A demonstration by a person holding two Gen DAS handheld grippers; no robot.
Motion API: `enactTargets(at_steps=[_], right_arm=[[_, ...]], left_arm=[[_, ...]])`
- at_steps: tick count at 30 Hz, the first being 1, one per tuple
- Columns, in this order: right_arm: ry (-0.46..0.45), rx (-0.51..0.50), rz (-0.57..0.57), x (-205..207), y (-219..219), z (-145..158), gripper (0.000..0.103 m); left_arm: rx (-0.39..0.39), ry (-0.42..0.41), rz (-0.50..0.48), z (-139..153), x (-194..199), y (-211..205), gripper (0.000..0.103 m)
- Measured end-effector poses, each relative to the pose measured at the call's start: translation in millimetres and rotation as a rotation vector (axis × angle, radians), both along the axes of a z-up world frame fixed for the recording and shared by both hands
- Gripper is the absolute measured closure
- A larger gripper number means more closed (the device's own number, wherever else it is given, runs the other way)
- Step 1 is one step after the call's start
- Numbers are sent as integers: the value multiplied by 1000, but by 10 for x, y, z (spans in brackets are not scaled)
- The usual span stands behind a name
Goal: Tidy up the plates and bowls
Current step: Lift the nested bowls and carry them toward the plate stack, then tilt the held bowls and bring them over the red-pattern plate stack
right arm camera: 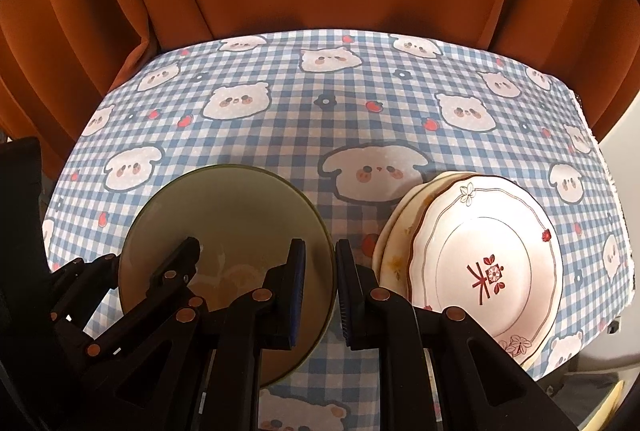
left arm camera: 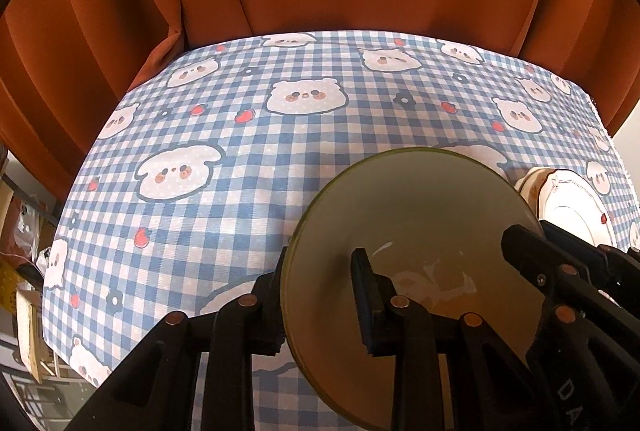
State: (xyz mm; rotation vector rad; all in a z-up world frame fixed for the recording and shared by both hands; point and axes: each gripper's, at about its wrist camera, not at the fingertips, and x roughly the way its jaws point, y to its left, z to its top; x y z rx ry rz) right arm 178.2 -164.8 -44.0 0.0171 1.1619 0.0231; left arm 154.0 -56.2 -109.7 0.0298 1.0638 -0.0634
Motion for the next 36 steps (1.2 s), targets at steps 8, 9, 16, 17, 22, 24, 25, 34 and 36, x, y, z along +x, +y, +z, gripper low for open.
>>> enactTargets(at_steps=[8, 9, 16, 17, 22, 24, 25, 34, 36], right_arm=[[16, 74, 21, -9, -109, -14, 81], [24, 76, 21, -12, -118, -27, 81], [97, 129, -12, 23, -172, -204, 71], [111, 143, -19, 43, -173, -241, 69], [156, 172, -47, 131, -155, -386, 68], [172, 190, -61, 163, -170, -423, 68], [183, 193, -70, 178, -176, -443, 68], [239, 253, -146, 191, -194, -512, 68], [245, 259, -158, 201, -200, -518, 68]], left_arm=[[-34, 29, -16, -44, -35, 12, 42], [-36, 33, -17, -47, -39, 8, 41], [-82, 92, -45, -151, -3, 50, 37], [-99, 108, -49, -176, 14, 66, 37], [-148, 133, -82, -229, 71, 105, 37], [-165, 148, -100, -239, 106, 105, 38], [-181, 159, -106, -243, 124, 118, 39], [-255, 209, -189, -262, 208, 108, 49], [-259, 214, -191, -269, 227, 107, 50]])
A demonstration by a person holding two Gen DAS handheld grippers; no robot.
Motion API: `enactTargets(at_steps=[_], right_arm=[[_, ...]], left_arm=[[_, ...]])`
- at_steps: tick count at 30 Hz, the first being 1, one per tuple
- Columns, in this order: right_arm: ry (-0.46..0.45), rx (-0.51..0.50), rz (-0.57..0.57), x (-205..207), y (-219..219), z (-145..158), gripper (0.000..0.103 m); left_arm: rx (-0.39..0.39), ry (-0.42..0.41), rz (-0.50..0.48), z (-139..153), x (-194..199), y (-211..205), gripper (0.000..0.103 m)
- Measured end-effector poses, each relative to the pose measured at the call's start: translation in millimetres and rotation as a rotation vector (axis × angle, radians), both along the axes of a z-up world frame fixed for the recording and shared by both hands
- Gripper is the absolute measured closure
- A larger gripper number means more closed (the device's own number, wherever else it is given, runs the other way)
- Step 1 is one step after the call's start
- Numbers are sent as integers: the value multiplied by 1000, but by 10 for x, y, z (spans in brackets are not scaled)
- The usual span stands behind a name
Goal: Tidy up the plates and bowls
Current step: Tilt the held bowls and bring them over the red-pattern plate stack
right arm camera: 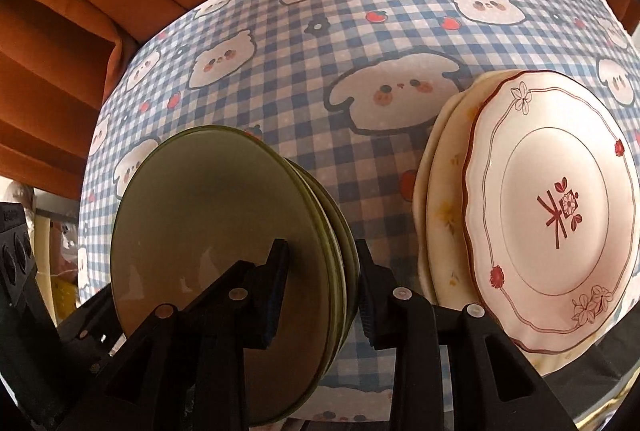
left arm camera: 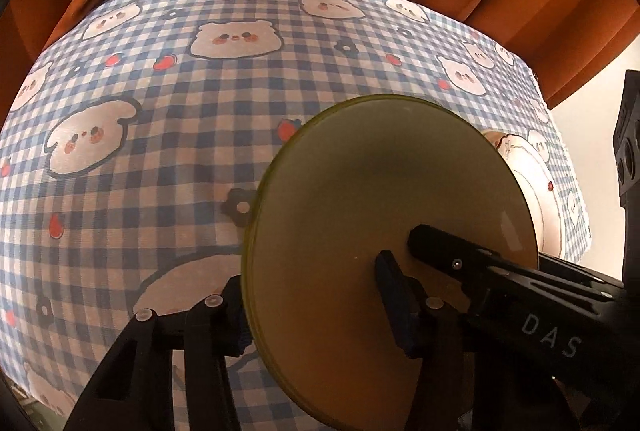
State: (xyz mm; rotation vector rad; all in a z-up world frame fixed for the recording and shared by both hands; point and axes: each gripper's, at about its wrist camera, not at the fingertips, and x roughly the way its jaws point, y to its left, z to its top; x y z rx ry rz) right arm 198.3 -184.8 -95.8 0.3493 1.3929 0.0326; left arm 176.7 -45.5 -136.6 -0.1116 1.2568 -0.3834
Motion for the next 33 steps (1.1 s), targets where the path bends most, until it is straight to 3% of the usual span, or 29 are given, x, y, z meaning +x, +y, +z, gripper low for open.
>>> enactTargets(at_steps=[10, 23, 33], right_arm=[[18, 2, -32, -7, 45, 32, 67], [-23, -34, -84, 10, 119, 407, 67], [-75, -11, -43, 12, -49, 522, 67]], left_arm=[[-6, 4, -48, 63, 13, 84, 51], [-29, -20, -78, 374, 85, 154, 51], [-12, -75, -27, 464, 27, -39, 51]])
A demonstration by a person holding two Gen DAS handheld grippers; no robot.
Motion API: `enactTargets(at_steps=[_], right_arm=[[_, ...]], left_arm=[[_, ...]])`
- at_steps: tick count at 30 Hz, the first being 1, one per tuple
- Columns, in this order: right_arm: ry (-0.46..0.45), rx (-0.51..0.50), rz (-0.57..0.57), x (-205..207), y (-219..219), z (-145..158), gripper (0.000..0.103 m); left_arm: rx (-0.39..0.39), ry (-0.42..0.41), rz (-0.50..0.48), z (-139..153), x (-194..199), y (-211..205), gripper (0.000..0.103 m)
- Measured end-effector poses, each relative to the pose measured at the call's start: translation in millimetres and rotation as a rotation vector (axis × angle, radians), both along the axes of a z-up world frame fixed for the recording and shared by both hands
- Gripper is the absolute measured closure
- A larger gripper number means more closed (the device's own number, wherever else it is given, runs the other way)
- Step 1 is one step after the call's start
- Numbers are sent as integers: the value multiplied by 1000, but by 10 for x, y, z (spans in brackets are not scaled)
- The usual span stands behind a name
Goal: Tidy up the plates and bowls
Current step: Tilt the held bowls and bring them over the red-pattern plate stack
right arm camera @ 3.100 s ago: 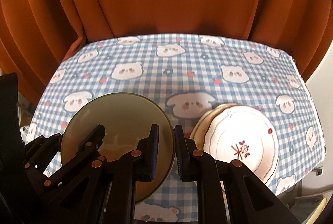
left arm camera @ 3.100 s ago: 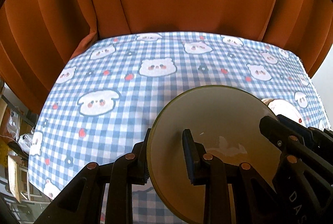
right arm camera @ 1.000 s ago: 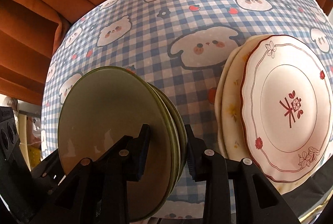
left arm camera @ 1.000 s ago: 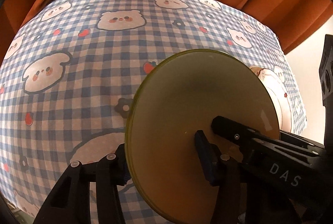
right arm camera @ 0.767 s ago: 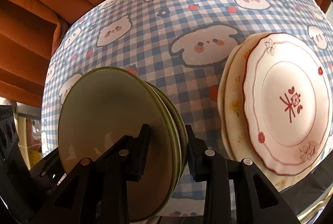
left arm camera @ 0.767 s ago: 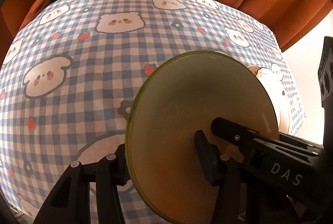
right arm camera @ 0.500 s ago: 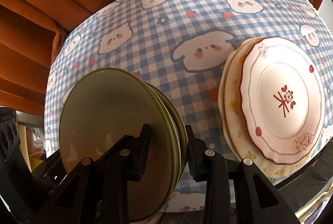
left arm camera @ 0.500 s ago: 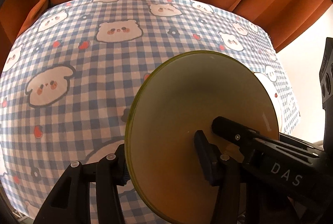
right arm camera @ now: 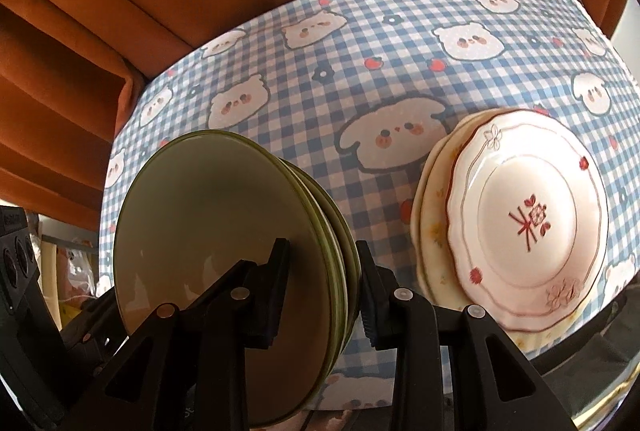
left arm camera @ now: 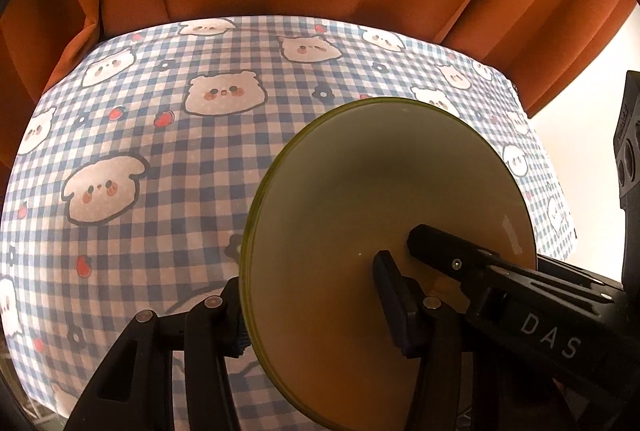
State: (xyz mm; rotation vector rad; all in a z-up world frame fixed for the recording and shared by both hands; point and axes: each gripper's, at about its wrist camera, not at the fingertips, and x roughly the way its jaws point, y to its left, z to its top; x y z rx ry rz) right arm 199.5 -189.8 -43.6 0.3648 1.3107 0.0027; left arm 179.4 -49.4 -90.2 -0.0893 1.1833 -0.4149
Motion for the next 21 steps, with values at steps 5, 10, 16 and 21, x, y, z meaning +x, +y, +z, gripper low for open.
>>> enactTargets(at_steps=[5, 10, 16, 21], right_arm=[[3, 18, 29, -51, -180, 18, 67], [3, 22, 44, -112, -416, 40, 67], [-7, 23, 53, -179, -696, 93, 67], [-10, 22, 50, -226, -908, 115, 67]], left_arm=[[11, 9, 27, 19, -84, -176, 51], [13, 9, 40, 52, -171, -419, 51], [9, 0, 49, 96, -234, -679, 51], [7, 0, 50, 98, -272, -879, 51]])
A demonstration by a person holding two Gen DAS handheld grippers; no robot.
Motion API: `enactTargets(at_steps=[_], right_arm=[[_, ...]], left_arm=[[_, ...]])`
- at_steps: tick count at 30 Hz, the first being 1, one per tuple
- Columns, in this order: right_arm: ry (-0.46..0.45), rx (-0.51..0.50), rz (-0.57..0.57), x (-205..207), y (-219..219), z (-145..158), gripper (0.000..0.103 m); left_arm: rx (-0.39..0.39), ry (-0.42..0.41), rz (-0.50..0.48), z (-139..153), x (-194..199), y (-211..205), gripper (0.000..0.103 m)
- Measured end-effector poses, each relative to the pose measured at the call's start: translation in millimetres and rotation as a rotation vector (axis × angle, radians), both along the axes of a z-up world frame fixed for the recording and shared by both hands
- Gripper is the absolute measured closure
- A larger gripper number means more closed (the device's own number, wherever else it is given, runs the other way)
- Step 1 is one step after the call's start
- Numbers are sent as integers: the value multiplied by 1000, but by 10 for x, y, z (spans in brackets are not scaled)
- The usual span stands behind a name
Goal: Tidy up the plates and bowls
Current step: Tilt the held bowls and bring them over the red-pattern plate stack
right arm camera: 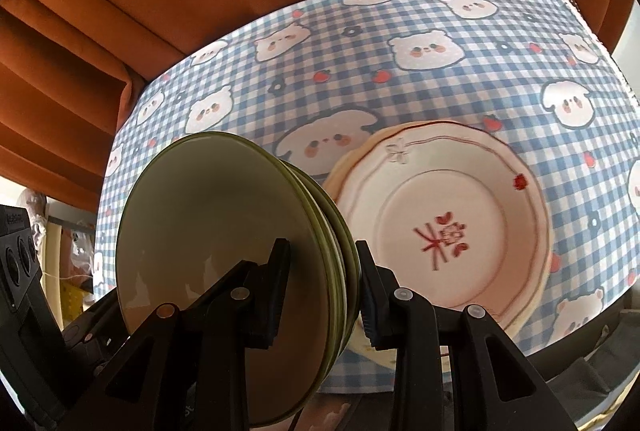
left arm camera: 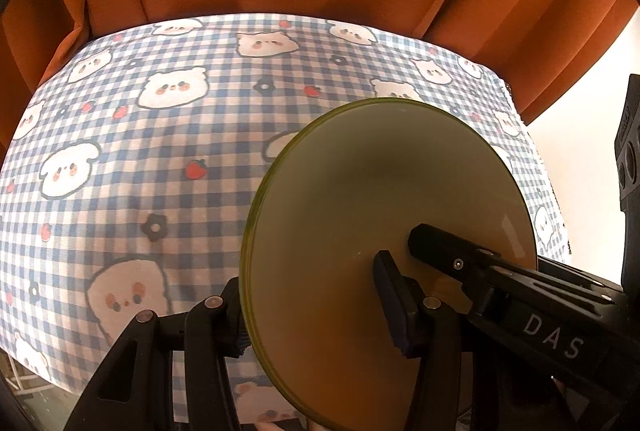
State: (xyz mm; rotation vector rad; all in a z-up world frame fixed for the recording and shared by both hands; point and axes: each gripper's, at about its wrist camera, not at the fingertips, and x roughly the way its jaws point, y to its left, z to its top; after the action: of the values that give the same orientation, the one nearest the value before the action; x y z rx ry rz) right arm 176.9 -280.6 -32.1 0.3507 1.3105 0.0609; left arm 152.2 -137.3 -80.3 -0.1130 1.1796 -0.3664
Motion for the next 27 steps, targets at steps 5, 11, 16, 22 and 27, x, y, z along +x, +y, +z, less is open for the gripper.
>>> enactTargets(at_steps=[5, 11, 16, 22, 27], right_arm=[[-3, -4, 3, -30, -189, 6, 67], [3, -8, 16, -53, -400, -25, 67], [-3, -11, 36, -57, -567, -36, 67], [-5, -14, 53, -45, -764, -65, 67], [-2, -19, 54, -25, -938, -95, 67]], left_arm=[[-7, -3, 11, -6, -29, -195, 51], [-12, 2, 31, -31, -72, -417, 51], [-17, 3, 52, -49, -91, -577, 51], [-22, 2, 63, -74, -88, -792, 51], [-25, 9, 61, -108, -53, -950, 51]])
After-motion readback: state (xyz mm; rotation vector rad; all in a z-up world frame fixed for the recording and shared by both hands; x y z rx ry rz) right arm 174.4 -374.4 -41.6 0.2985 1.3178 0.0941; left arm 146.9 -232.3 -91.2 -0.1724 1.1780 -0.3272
